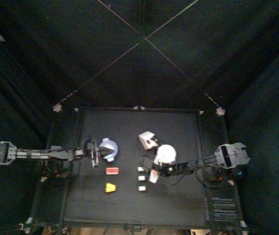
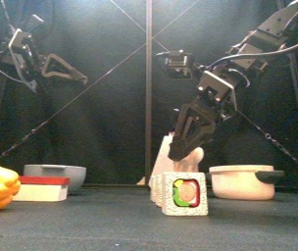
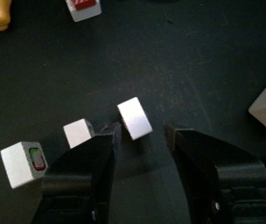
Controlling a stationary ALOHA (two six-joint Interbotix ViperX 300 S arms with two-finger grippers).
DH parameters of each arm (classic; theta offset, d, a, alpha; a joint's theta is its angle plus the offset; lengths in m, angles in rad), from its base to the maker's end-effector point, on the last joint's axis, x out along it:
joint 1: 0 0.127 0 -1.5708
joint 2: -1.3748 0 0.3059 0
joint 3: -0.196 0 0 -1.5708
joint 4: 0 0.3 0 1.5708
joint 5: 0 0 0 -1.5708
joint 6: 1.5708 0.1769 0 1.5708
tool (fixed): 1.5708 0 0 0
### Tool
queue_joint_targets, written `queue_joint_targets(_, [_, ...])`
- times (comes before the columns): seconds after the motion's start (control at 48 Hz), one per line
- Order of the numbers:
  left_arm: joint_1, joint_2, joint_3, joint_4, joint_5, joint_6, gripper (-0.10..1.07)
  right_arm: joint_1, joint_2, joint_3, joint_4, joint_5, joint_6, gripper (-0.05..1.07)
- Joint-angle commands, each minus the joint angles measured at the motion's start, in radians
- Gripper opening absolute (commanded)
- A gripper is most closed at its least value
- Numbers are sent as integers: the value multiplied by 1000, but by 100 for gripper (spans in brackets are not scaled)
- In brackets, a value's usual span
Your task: Grab sushi piece from table
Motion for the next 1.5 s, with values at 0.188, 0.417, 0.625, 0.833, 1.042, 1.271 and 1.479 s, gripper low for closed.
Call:
queue_joint_targets(0.188, [2,0,-11,0,-11,0,35,-3,29,-52,15,-26,-37,81])
queue_joint_targets(0.417, [2,0,-11,0,-11,0,35,-15,55,-61,20,-28,-37,81])
queue_joint_targets(0.625, [2,2,-11,0,-11,0,35,-31,74,-67,23,-28,-37,80])
queue_joint_targets(0.833, [2,2,-11,0,-11,0,35,-48,91,-71,34,-28,-37,80])
queue_joint_targets(1.042, [2,0,-11,0,-11,0,35,-52,92,-72,34,-28,-35,80])
queue_joint_targets(1.271, [2,2,-11,0,-11,0,35,-51,94,-97,67,-34,-31,81])
queue_joint_targets(1.479, [2,0,-11,2,-11,0,35,-58,78,-152,255,15,-37,83])
